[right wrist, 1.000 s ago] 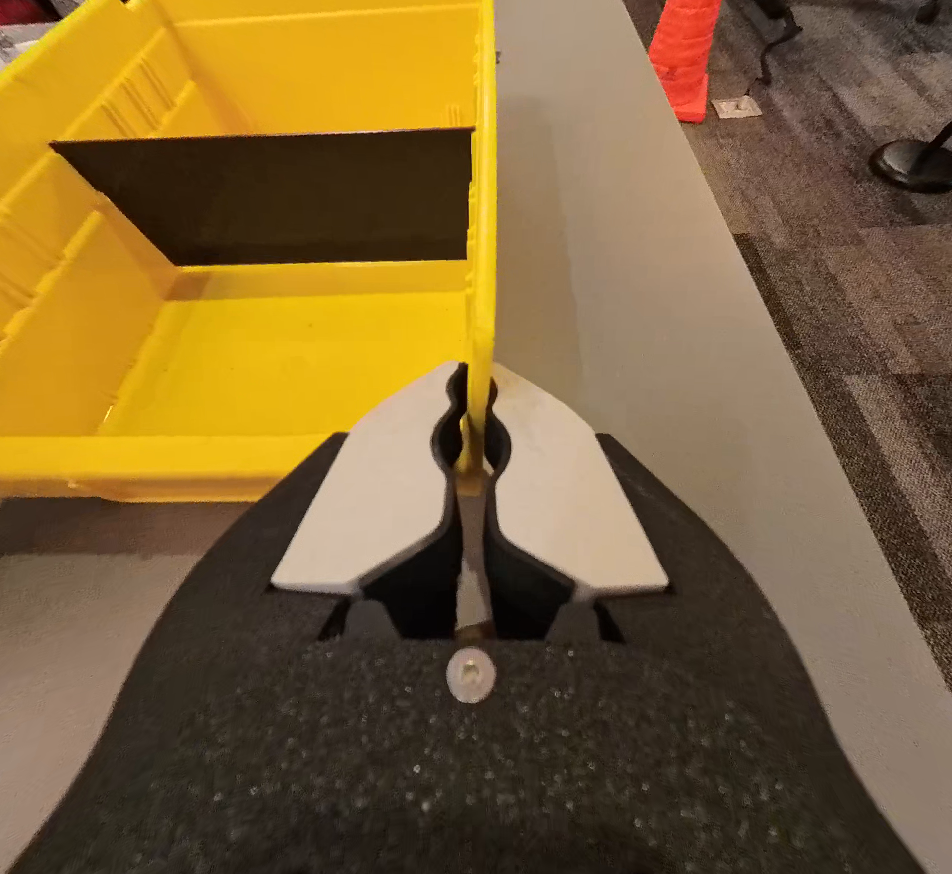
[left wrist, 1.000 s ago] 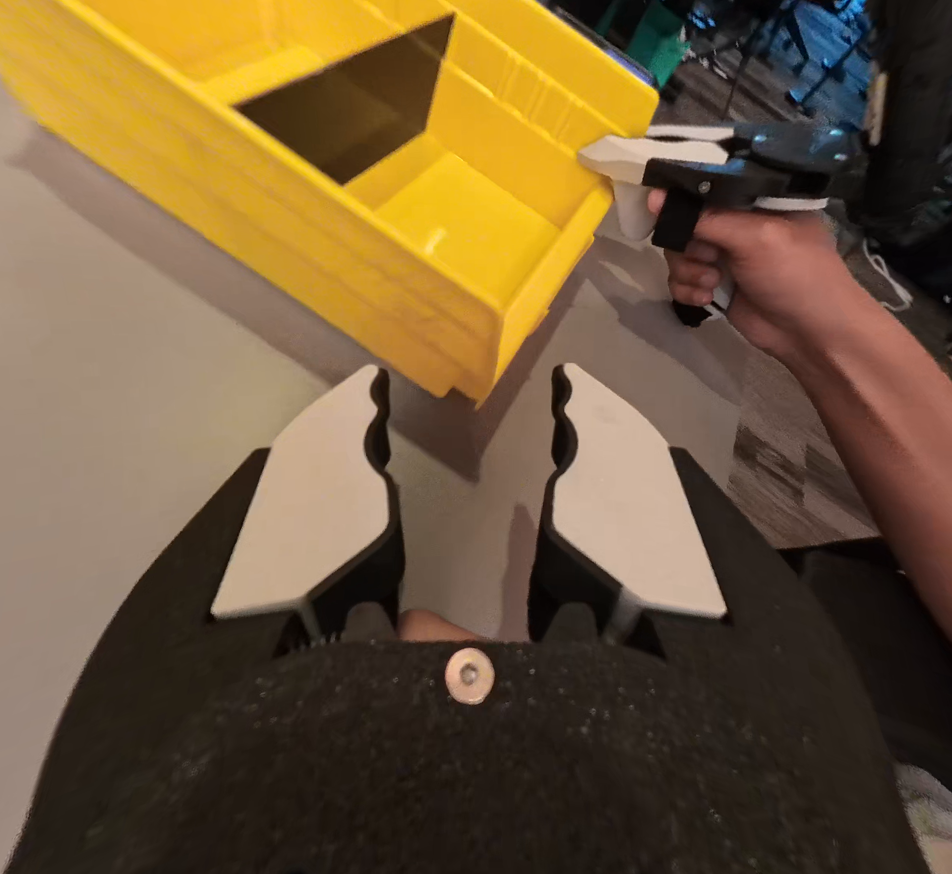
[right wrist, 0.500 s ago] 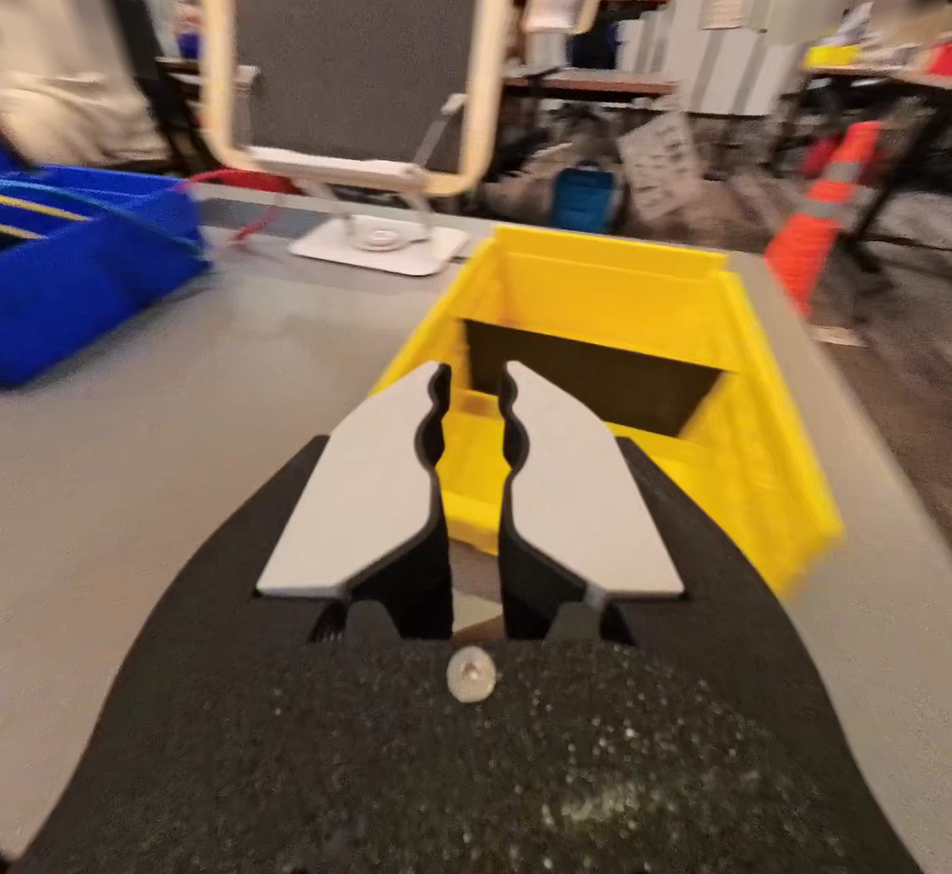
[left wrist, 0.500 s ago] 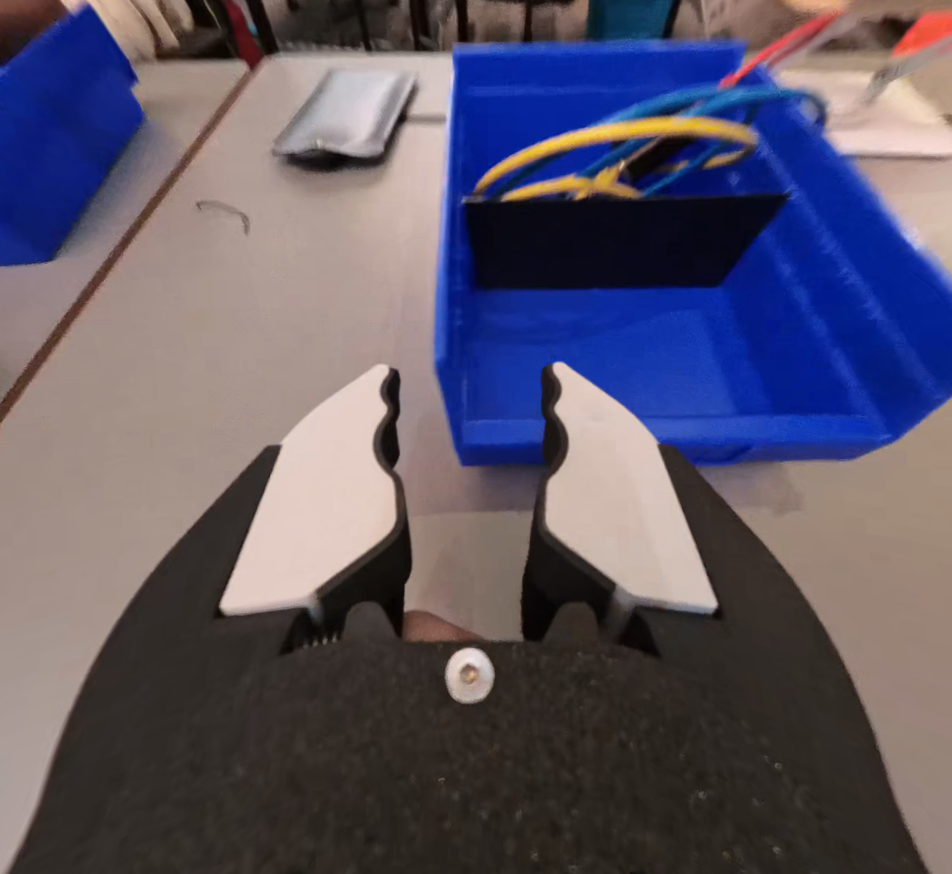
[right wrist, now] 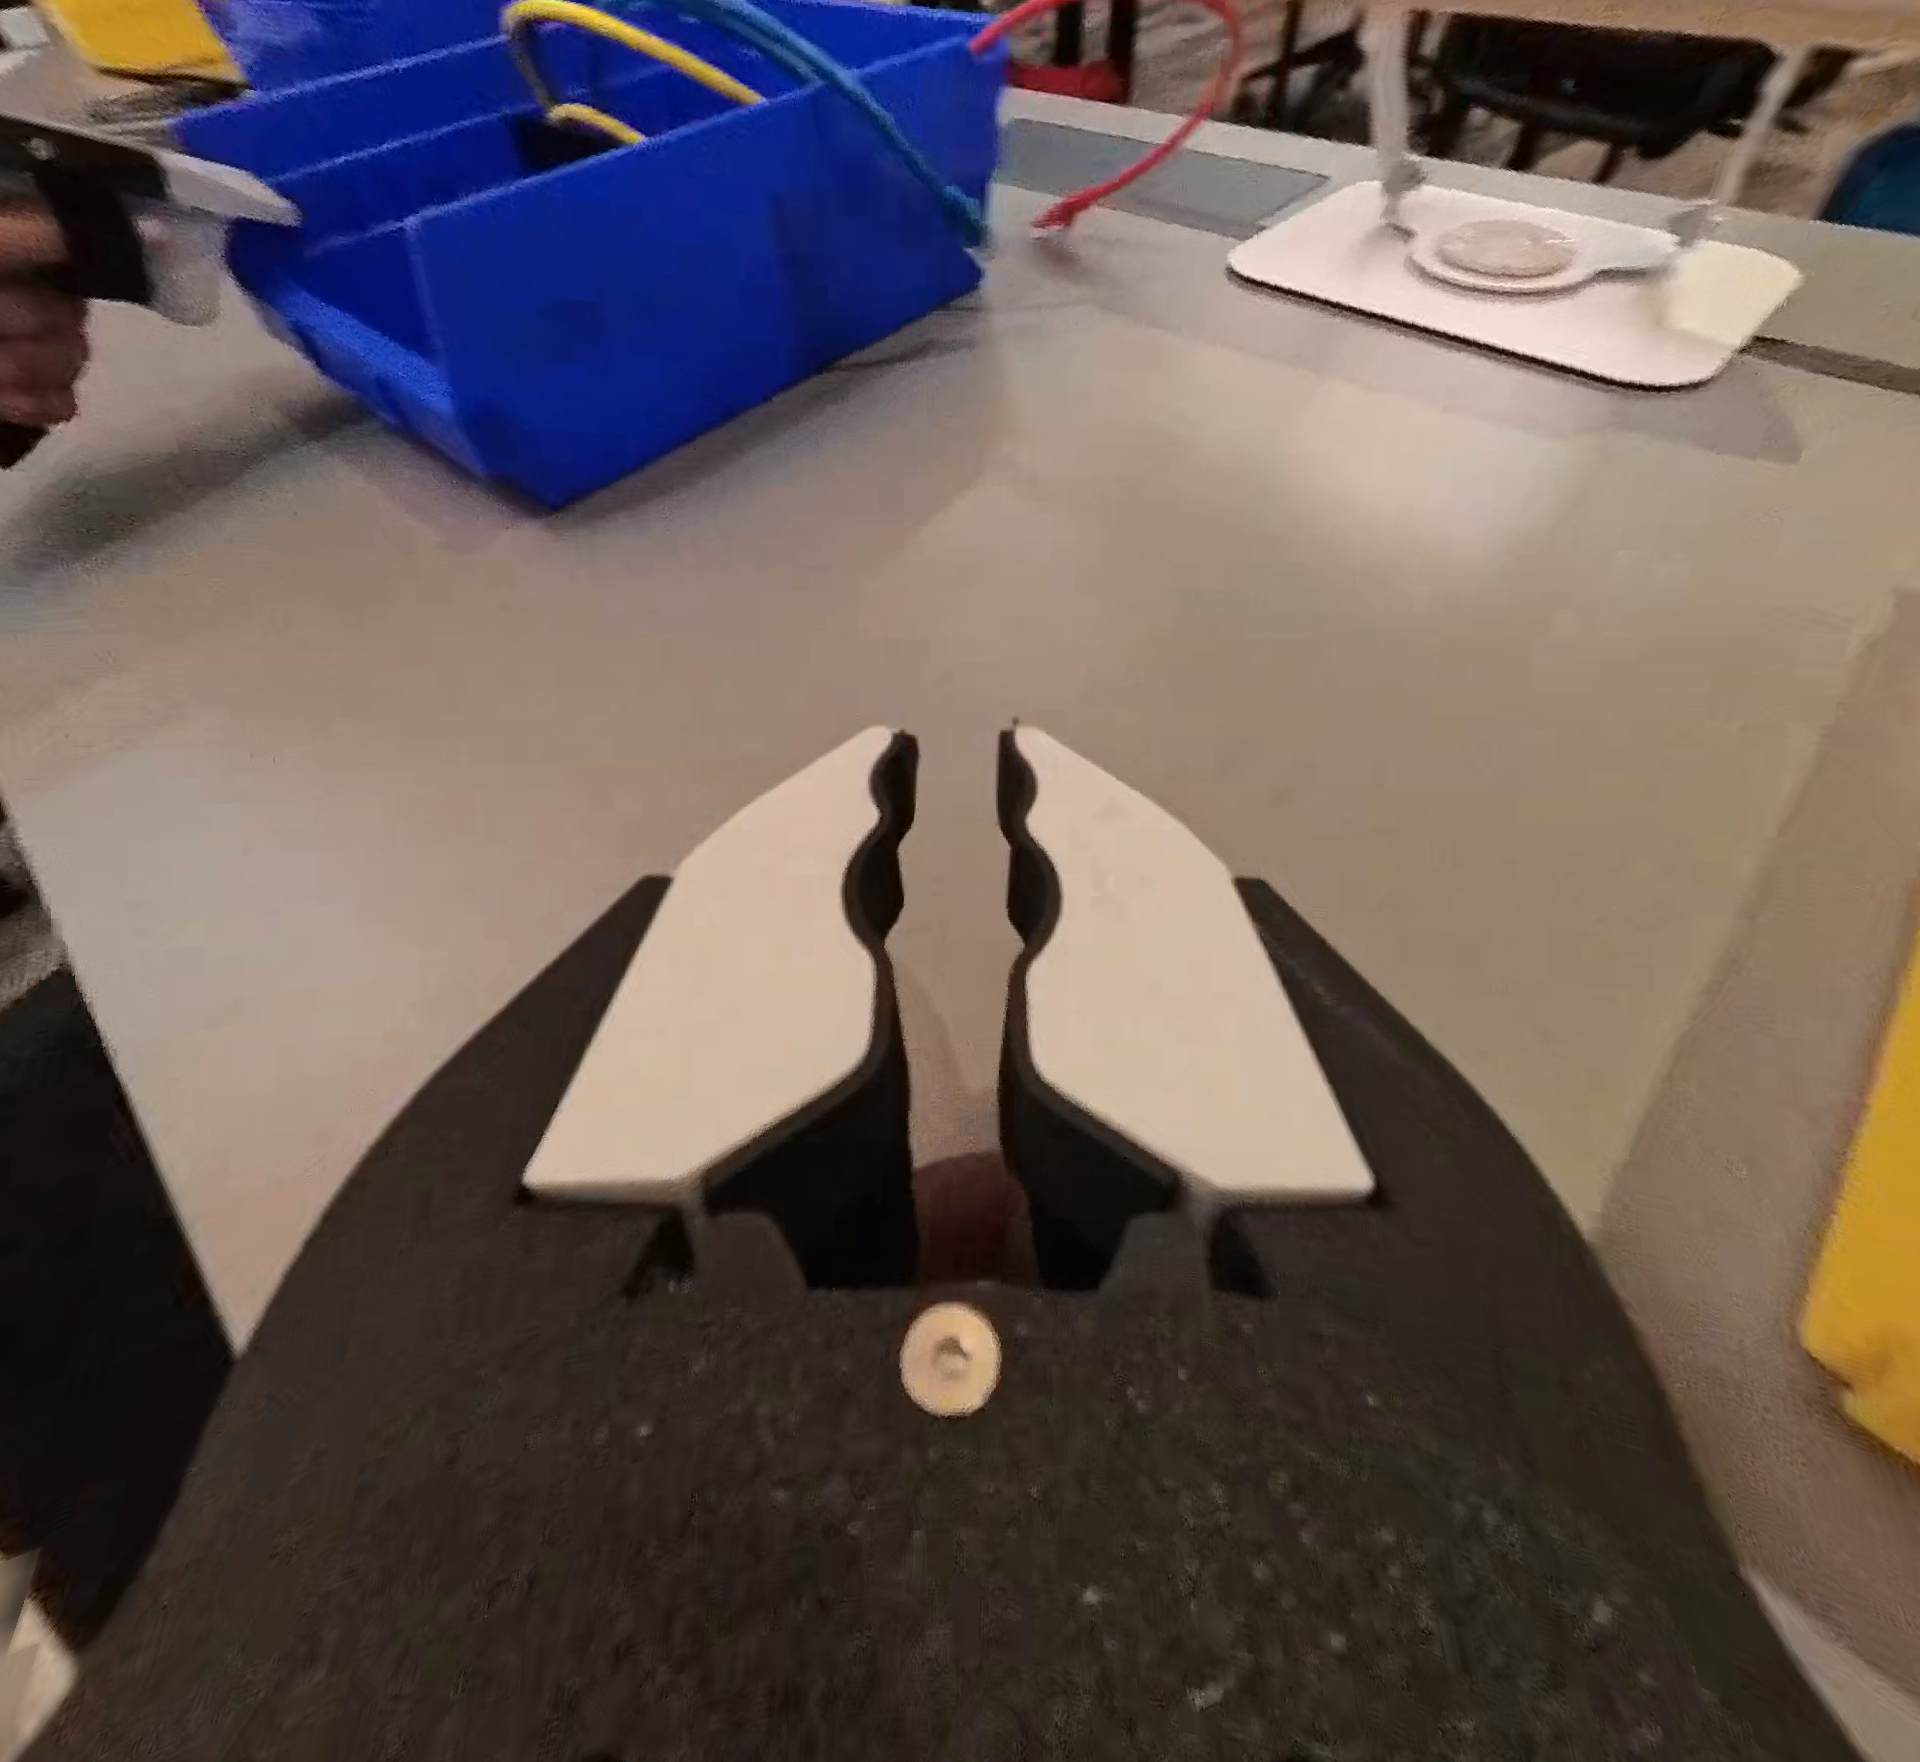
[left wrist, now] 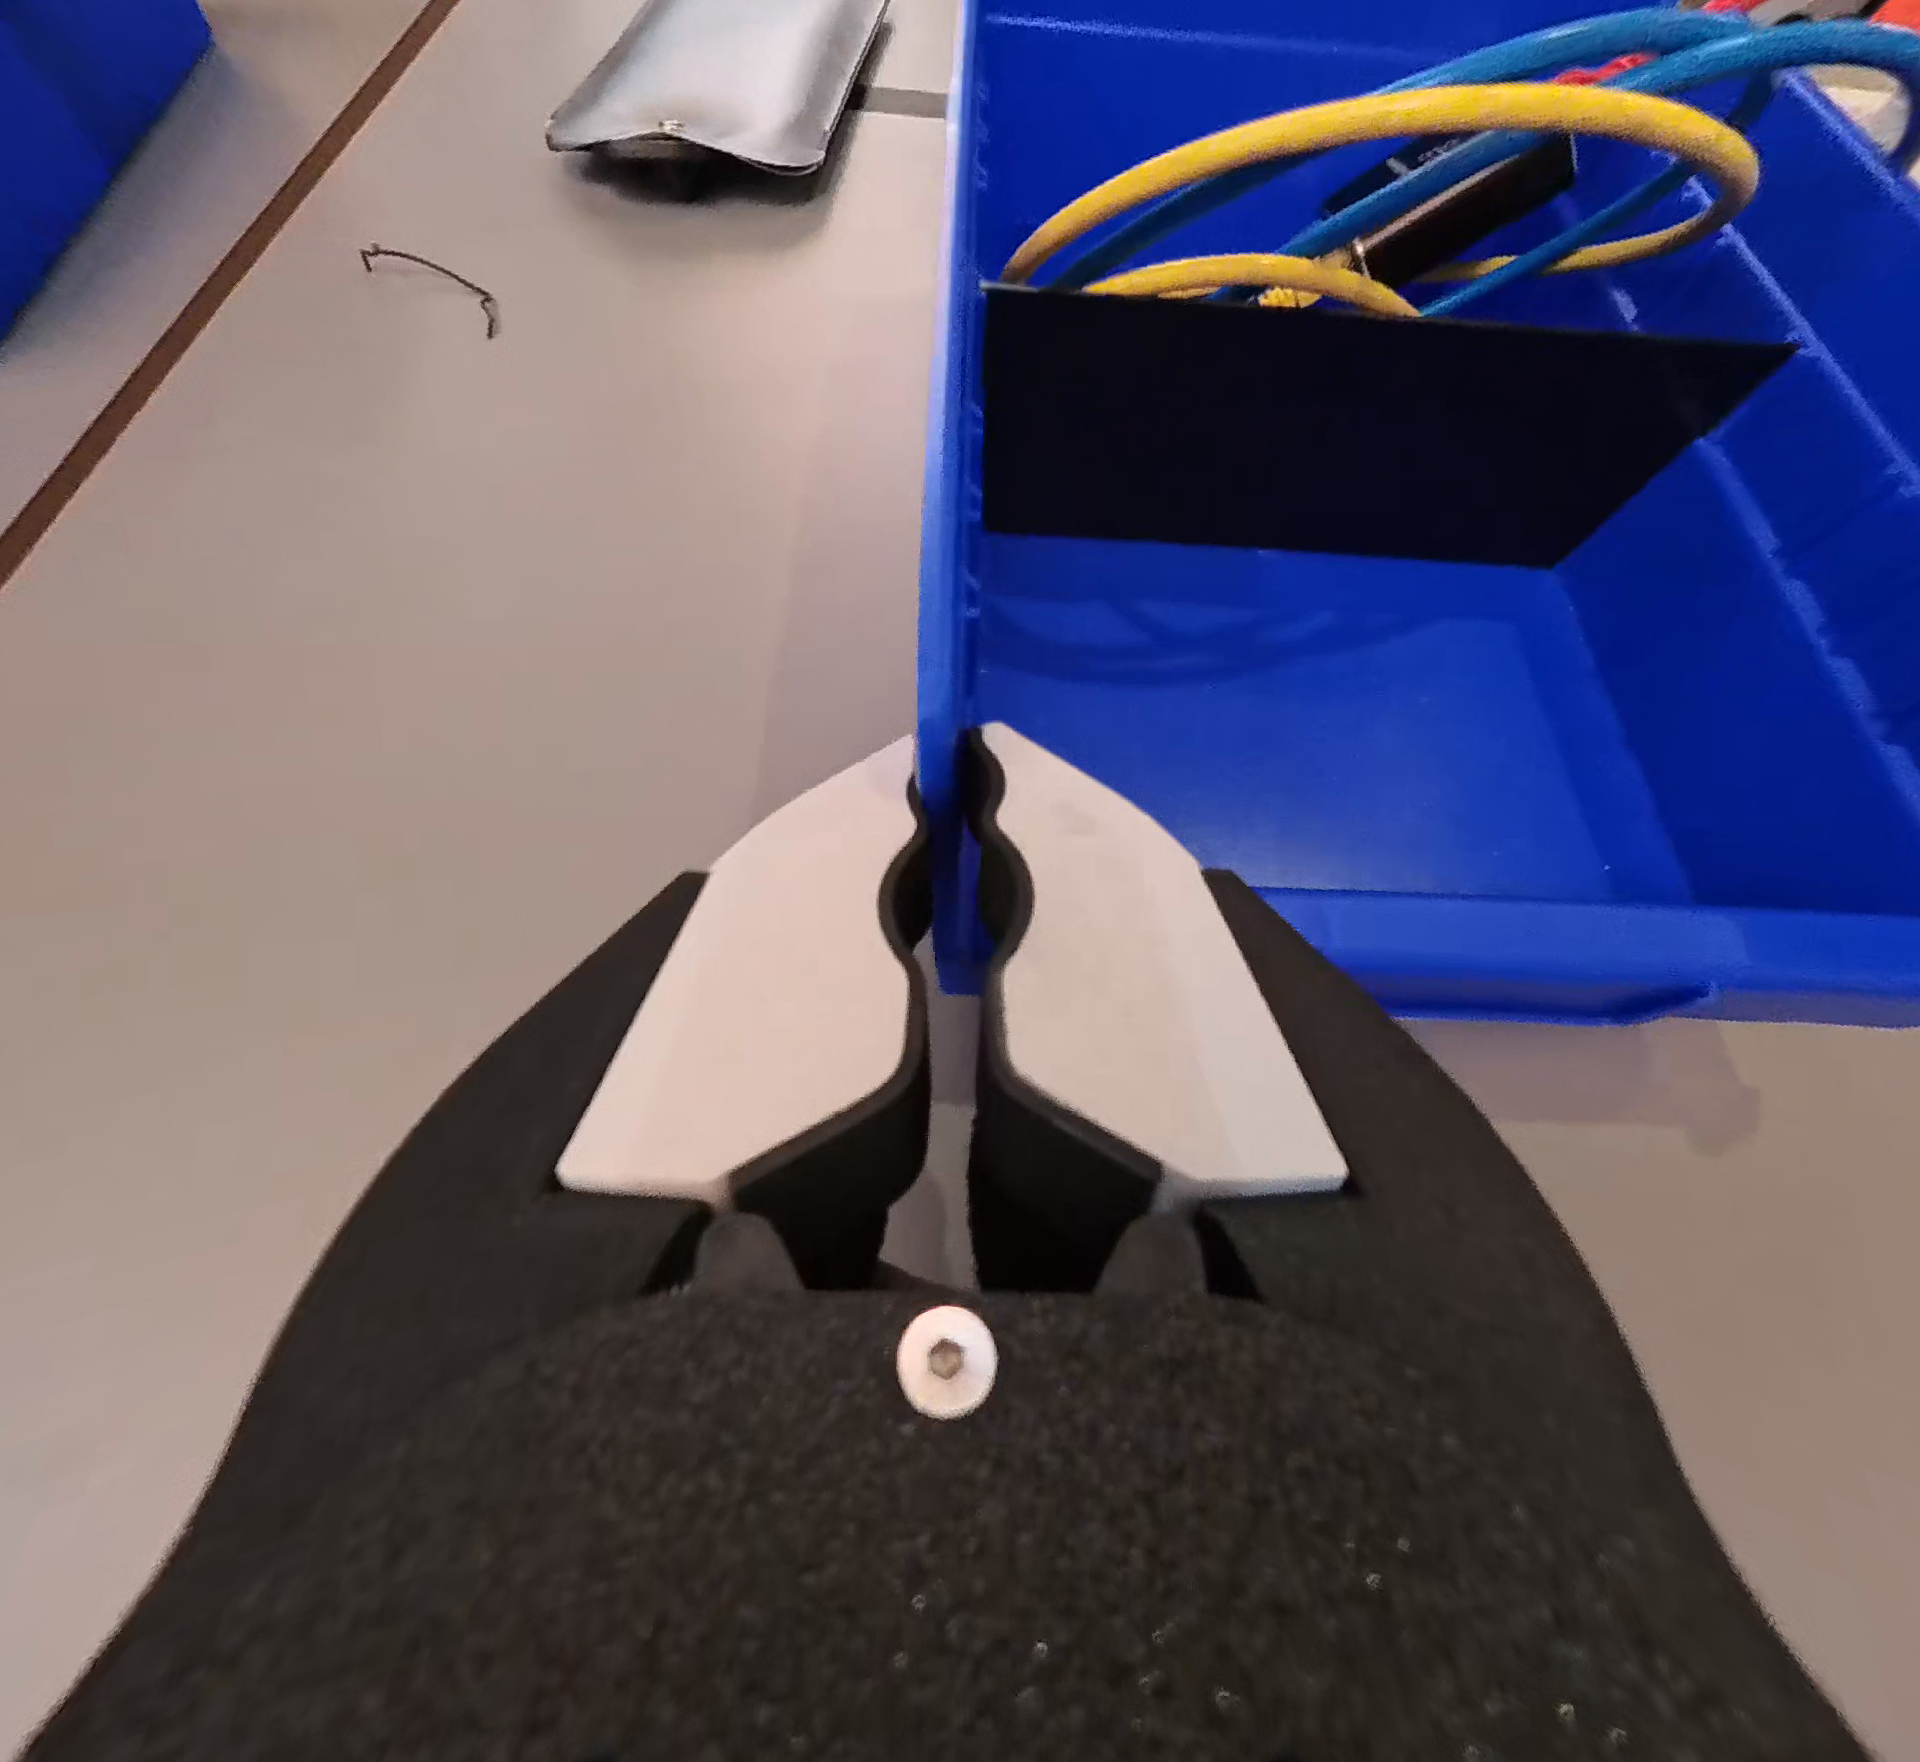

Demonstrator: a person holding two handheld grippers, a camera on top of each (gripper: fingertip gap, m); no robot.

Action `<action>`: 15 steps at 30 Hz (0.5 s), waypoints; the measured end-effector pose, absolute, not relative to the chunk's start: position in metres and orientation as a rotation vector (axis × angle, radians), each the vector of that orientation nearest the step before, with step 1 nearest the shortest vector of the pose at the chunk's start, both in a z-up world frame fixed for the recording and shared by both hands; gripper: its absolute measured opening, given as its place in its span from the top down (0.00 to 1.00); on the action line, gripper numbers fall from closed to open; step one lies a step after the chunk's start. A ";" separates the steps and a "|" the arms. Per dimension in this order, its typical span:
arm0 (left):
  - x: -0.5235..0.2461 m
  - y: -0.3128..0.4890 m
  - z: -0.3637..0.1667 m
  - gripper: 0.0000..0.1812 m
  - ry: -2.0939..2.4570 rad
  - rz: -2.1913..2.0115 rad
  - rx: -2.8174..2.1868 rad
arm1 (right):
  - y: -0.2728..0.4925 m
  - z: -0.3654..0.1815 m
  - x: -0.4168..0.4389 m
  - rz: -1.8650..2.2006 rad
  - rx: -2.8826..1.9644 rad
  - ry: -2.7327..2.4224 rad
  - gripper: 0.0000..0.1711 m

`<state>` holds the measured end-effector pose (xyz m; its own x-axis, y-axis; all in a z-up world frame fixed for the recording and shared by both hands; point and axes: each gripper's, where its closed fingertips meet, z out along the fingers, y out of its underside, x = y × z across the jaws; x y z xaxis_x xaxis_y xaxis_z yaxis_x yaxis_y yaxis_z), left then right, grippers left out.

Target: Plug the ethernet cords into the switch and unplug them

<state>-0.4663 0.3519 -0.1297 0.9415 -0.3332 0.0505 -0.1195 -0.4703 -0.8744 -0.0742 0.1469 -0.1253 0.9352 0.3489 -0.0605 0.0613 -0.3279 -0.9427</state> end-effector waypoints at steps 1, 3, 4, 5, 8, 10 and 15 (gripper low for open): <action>-0.468 0.351 -0.130 0.98 0.326 -0.259 -2.053 | 0.147 -0.125 -0.064 0.299 -1.898 -0.243 0.91; -0.471 0.351 -0.129 0.98 0.310 -0.285 -2.037 | 0.145 -0.123 -0.051 0.338 -1.892 -0.167 0.90; -0.473 0.352 -0.129 0.99 0.300 -0.304 -2.036 | 0.144 -0.123 -0.046 0.356 -1.898 -0.143 0.90; -0.475 0.353 -0.129 0.98 0.289 -0.321 -2.041 | 0.142 -0.125 -0.041 0.366 -1.912 -0.126 0.90; -0.479 0.354 -0.129 0.98 0.276 -0.327 -2.043 | 0.137 -0.129 -0.024 0.335 -1.936 -0.079 0.90; -0.481 0.351 -0.131 0.98 0.277 -0.295 -2.055 | 0.135 -0.129 -0.017 0.331 -1.936 -0.066 0.90; -0.496 0.327 -0.107 0.84 0.173 -0.177 -2.008 | 0.132 -0.123 -0.005 0.333 -1.918 -0.040 0.90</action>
